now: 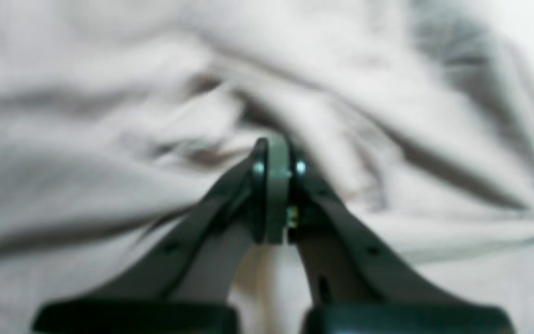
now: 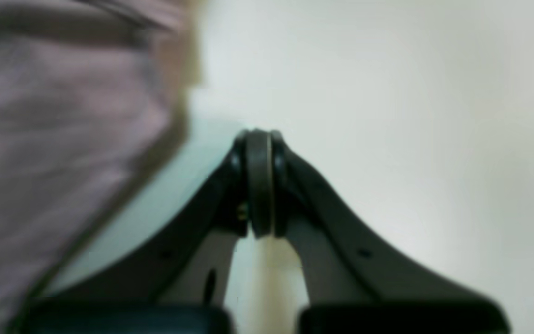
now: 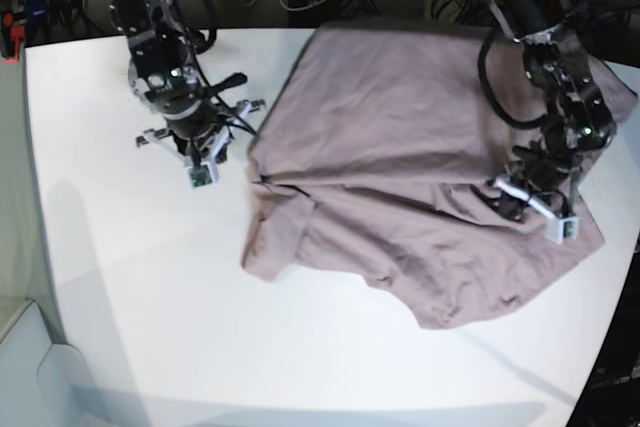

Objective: Layout the t-shirt on the table in an organized manner, then fold the t-shirt properly
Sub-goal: 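Lower the held shirt with both grippers and drag it to spread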

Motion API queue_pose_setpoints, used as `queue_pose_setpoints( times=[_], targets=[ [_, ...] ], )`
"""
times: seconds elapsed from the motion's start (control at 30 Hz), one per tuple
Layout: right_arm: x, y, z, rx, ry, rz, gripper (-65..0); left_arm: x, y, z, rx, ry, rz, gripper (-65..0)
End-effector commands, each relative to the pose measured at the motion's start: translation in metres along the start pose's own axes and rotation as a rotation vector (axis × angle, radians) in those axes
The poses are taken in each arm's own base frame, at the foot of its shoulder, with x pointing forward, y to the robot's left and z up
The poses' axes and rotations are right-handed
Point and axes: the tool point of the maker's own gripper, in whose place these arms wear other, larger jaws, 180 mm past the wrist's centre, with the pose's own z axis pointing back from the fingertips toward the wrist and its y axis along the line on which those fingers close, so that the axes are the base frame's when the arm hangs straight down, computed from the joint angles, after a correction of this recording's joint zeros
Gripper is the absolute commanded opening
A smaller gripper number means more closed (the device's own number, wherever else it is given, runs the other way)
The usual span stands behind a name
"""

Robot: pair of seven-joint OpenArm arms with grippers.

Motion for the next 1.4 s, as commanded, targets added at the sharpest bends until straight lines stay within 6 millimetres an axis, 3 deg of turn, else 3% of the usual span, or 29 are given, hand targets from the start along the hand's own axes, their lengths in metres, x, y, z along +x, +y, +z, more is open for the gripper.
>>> queue_pose_setpoints(
  times=[0.0,0.13,0.27,0.43,0.57,0.7,0.8,0.93,1.07,1.13,1.23,1.37],
  targets=[
    [0.022,-0.008,0.007,-0.018,-0.077,0.017,-65.0,0.032,-0.017,0.006,-0.039,-0.090,-0.037,-64.9],
    [0.053,-0.006,0.017,-0.013,-0.159,0.020,-65.0,0.045,-0.061,0.017,-0.097,-0.105,-0.094,-64.9],
    [0.093,0.000,0.011,-0.007,-0.243,-0.013,-65.0,0.004,-0.072,0.021,-0.113,-0.011,-0.090,-64.9],
    [0.136,0.013,-0.012,0.019,-0.288,-0.061,-65.0,-0.074,-0.055,0.019,-0.098,0.172,-0.018,-64.9],
    [0.170,0.038,-0.042,0.064,-0.283,-0.108,-65.0,-0.114,-0.034,0.026,-0.065,0.219,0.010,-64.9],
    [0.188,0.068,-0.074,0.116,-0.226,-0.140,-65.0,-0.134,-0.013,0.034,-0.035,0.250,0.011,-64.9],
    [0.180,0.082,-0.099,0.135,-0.135,-0.139,-65.0,-0.144,-0.003,0.040,-0.015,0.273,0.015,-64.9],
    [0.156,0.084,-0.122,0.125,-0.075,-0.137,-65.0,-0.139,0.026,0.048,0.062,0.247,0.064,-64.9],
    [0.107,0.046,-0.127,0.055,-0.014,-0.118,-65.0,-0.115,0.049,0.050,0.109,0.196,0.062,-64.9],
    [0.088,0.027,-0.124,0.023,0.002,-0.106,-65.0,-0.104,0.058,0.045,0.117,0.187,0.055,-64.9],
    [0.059,-0.018,-0.105,-0.053,0.000,-0.065,-65.0,-0.084,0.068,0.032,0.118,0.165,0.053,-64.9],
    [0.027,-0.043,-0.067,-0.087,0.002,-0.003,-65.0,-0.050,0.073,0.010,0.103,0.124,0.072,-64.9]
  ],
)
